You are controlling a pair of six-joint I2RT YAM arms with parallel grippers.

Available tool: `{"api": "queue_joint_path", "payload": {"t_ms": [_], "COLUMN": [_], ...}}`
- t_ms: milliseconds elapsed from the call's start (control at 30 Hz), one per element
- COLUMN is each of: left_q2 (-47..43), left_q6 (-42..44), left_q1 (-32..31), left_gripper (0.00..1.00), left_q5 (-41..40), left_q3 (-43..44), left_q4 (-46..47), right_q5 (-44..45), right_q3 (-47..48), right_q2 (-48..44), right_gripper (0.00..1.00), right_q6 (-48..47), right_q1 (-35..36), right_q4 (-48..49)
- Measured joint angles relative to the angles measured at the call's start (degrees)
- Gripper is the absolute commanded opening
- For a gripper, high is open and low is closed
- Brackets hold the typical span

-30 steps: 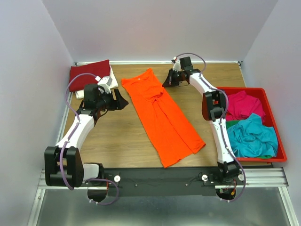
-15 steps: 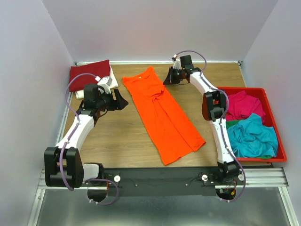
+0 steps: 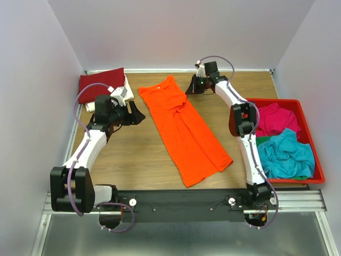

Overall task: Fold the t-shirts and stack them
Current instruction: Fold the tshirt

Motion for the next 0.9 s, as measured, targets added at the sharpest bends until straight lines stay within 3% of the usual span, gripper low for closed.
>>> {"api": "queue_joint_path", "payload": {"t_ms": [900], "left_q2": [-0.17], "left_q6": [0.17], "left_q1": [0.0], "left_gripper": [0.76], "left_q5": [0.0], "left_q3": [0.0], "left_q4": [-0.04], "right_q5": [0.09], "right_q3": [-0.46], "right_q2": [-5.18], "right_gripper": [0.01], "right_q6": [-2.49], "right_q1": [3.72], "right_q4": [0.13]}}
